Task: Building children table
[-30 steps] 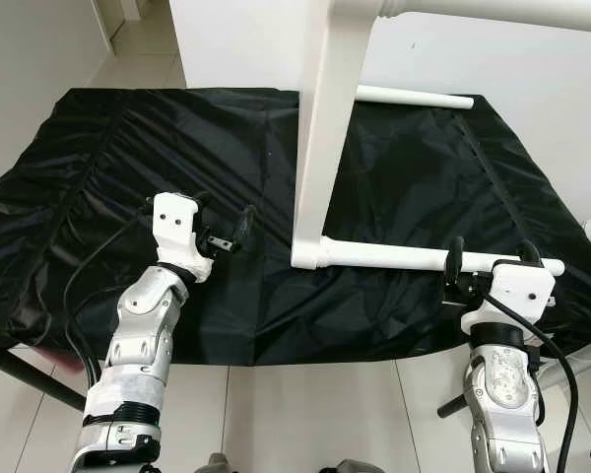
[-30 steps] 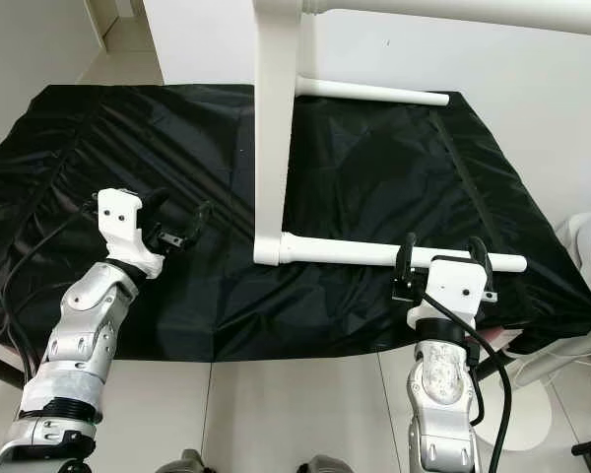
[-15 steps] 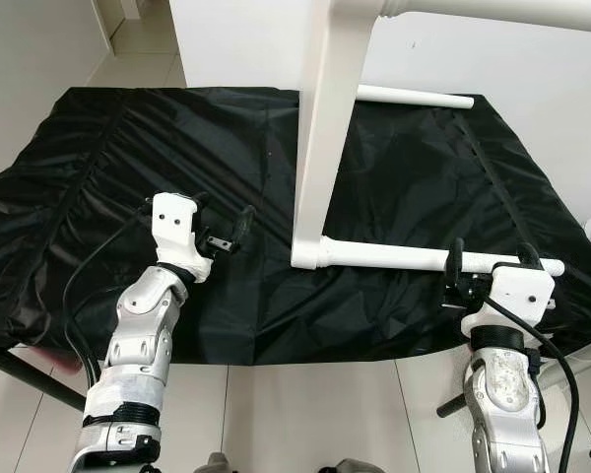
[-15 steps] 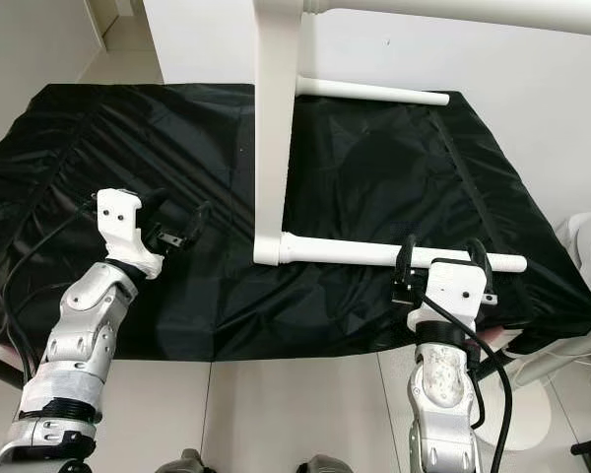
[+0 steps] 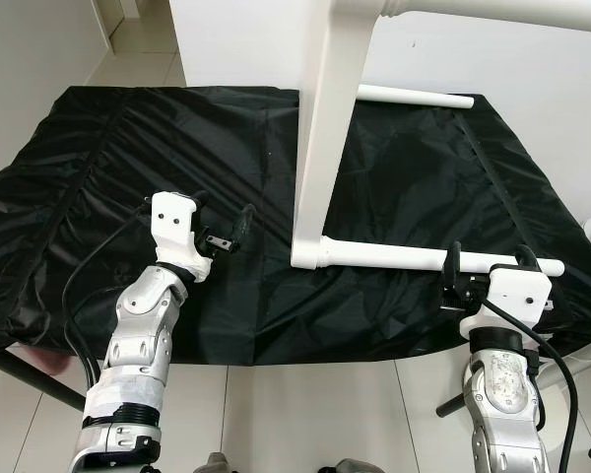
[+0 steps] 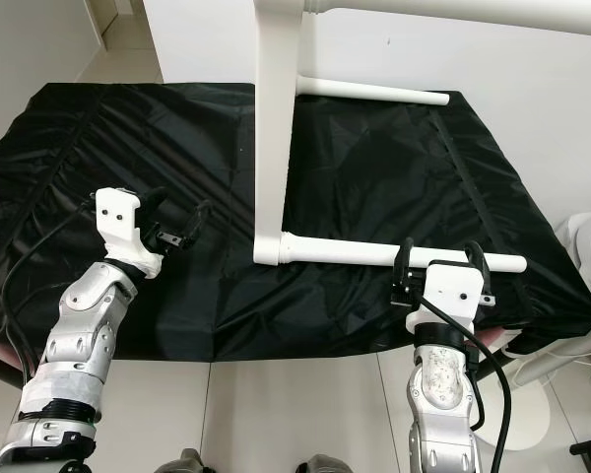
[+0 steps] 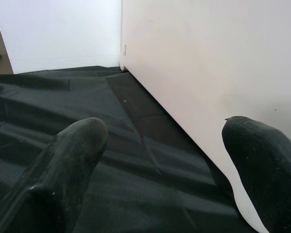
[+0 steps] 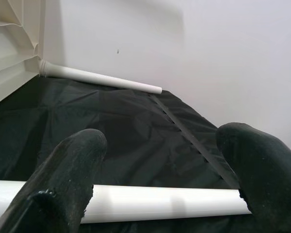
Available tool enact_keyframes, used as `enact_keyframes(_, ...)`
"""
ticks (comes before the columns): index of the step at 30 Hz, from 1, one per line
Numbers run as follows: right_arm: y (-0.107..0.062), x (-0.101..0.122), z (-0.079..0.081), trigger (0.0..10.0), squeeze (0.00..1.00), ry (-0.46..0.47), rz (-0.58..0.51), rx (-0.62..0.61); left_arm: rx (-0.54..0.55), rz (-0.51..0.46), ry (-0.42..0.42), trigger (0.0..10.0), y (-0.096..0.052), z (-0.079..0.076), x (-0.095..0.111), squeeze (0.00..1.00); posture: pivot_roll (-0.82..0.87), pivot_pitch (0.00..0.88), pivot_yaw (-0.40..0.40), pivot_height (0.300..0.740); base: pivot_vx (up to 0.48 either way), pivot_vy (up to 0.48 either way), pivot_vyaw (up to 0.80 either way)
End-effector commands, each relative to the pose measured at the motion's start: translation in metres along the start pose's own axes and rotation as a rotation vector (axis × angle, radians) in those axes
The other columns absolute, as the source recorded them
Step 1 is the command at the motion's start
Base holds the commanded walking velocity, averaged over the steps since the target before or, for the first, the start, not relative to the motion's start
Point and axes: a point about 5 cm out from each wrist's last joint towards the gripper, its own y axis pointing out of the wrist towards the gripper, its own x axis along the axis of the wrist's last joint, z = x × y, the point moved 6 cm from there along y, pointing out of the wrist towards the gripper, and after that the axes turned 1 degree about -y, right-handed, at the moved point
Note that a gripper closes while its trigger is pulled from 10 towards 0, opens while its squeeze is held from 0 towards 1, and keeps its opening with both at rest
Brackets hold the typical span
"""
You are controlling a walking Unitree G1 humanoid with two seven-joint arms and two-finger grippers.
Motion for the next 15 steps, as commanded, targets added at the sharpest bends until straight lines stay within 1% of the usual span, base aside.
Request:
enact_keyframes(1, 0.000, 0.001, 0.001, 10.0, 0.00, -0.007, 0.000, 0.008, 0.089, 0.002, -0.005, 10.0, -0.001, 0.010, 0.000, 0.00, 0.03, 0.003, -0.016, 0.740, 0.000, 0.000, 0.00)
enact_keyframes(6, 0.000, 0.000, 0.002, 10.0, 0.00, -0.009, 0.000, 0.012, 0.086, -0.002, -0.004, 10.0, -0.001, 0.010, 0.001, 0.00, 0.03, 0.002, -0.016, 0.740, 0.000, 0.000, 0.00)
enact_keyframes(9, 0.000, 0.000, 0.002, 10.0, 0.00, -0.012, 0.001, 0.013, 0.072, -0.002, 0.001, 10.0, -0.002, 0.007, 0.001, 0.00, 0.03, 0.000, -0.016, 0.740, 0.000, 0.000, 0.00)
enact_keyframes(11, -0.001, 0.000, 0.002, 10.0, 0.00, -0.013, 0.002, 0.014, 0.057, -0.003, -0.003, 10.0, -0.002, 0.005, 0.000, 0.00, 0.03, 0.000, -0.017, 0.740, 0.000, 0.000, 0.00)
enact_keyframes(12, -0.001, 0.000, 0.002, 10.0, 0.00, -0.015, 0.002, 0.016, 0.034, -0.005, -0.009, 10.0, -0.003, 0.001, 0.001, 0.00, 0.03, 0.000, -0.018, 0.740, 0.000, 0.000, 0.00)
enact_keyframes(13, -0.001, 0.000, 0.002, 10.0, 0.00, -0.015, 0.002, 0.016, 0.034, -0.005, -0.009, 10.0, -0.003, 0.001, 0.001, 0.00, 0.03, 0.000, -0.018, 0.740, 0.000, 0.000, 0.00)
enact_keyframes(14, -0.001, -0.001, 0.002, 10.0, 0.00, -0.015, 0.002, 0.017, 0.003, -0.017, -0.023, 10.0, -0.003, -0.005, 0.002, 0.00, 0.03, 0.000, -0.019, 0.740, 0.000, 0.000, 0.00)
enact_keyframes(15, -0.001, -0.001, 0.002, 10.0, 0.00, -0.015, 0.002, 0.017, 0.003, -0.017, -0.023, 10.0, -0.003, -0.005, 0.002, 0.00, 0.03, 0.000, -0.019, 0.740, 0.000, 0.000, 0.00)
